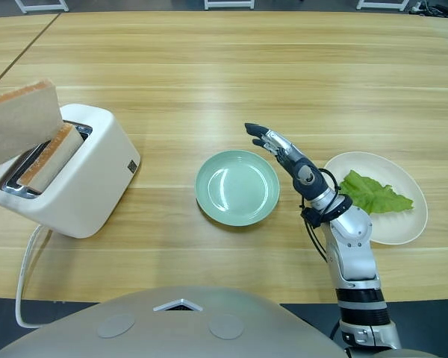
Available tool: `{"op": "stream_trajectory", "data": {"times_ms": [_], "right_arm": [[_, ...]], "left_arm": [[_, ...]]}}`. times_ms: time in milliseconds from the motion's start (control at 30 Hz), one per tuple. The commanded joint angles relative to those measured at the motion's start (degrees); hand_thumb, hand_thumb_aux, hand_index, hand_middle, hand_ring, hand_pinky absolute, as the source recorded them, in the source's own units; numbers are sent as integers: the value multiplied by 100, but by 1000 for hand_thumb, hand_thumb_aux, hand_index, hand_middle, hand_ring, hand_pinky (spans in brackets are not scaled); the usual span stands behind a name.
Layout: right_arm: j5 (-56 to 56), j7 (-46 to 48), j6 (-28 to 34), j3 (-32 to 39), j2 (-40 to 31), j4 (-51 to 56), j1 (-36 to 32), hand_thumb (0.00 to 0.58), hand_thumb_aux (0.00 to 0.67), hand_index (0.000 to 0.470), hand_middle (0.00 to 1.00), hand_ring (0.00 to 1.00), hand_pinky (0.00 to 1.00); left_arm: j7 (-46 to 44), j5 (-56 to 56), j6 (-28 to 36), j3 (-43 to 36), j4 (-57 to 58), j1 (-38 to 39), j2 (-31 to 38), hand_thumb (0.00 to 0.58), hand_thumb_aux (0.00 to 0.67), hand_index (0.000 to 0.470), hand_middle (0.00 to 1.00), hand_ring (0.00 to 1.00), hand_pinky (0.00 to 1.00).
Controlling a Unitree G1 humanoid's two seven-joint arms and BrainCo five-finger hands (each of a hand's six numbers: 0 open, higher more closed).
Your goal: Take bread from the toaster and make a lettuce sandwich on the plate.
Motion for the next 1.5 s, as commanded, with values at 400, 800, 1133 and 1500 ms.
{"op": "stream_trajectory", "data": {"times_ms": [400, 800, 1133, 1500], "right_arm": [[-58, -342, 776, -1016, -737, 342, -918, 0, 0, 0, 0, 0, 0], [-937, 42, -225, -2080, -2127, 683, -677, 0, 0, 0, 0, 0, 0], [-4859, -1519, -1706, -1646, -3672, 2787, -241, 0, 0, 0, 0, 0, 0], [-6209, -2902, -1799, -705, -4502, 4165, -295, 0, 0, 0, 0, 0, 0]], "left_arm": [[93, 2974, 560, -4461, 202, -2423, -276, 580, 670, 470, 0, 0, 0], [1369, 6557, -228, -7473, 3401, -3107, -917, 580, 670, 470, 0, 0, 0], [1376, 6316, -97, -7828, 3602, -2419, -1087, 580, 670, 470, 0, 0, 0], [1058, 6321, 300, -7753, 3418, -1814, -993, 0, 0, 0, 0, 0, 0]]}}
